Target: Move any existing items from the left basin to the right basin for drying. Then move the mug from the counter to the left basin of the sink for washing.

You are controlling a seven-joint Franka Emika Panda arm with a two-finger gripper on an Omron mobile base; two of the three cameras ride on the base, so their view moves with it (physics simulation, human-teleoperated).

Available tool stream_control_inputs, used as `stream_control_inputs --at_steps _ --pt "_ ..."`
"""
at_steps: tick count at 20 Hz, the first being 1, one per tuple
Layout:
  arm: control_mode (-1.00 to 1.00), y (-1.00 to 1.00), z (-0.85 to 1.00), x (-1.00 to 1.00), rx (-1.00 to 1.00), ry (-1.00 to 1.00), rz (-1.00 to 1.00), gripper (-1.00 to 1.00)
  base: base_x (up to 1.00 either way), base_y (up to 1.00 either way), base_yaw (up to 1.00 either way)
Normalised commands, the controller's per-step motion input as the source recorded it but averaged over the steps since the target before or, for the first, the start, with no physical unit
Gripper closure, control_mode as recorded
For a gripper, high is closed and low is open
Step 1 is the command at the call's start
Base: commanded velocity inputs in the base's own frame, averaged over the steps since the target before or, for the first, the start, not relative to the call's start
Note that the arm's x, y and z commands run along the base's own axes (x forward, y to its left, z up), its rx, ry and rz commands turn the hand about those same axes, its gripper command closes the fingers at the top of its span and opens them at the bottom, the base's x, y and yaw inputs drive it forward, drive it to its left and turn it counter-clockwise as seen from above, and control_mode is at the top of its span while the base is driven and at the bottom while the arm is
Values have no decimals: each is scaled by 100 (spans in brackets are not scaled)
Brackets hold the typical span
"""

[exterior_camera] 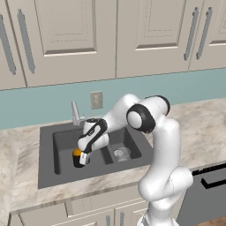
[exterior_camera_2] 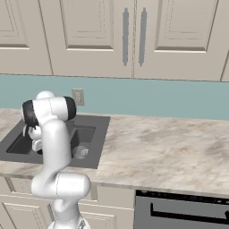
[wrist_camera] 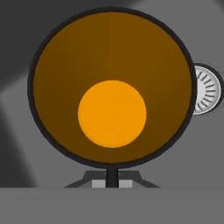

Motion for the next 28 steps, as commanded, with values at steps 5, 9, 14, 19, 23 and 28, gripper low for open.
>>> stream_control_inputs --at_steps 5,9,14,19,23,28 --pt "-100 0 -12 13 -1 -1 0 100 0 0 0" --pt "-100 0 -16 13 -2 -1 0 100 0 0 0" --pt "-100 0 -18 17 -3 0 0 100 0 0 0" --pt "-100 0 -18 19 -3 0 0 100 0 0 0" --pt "-100 0 -16 21 -3 0 0 100 0 0 0" --pt "-100 0 -16 23 -3 0 0 100 0 0 0"
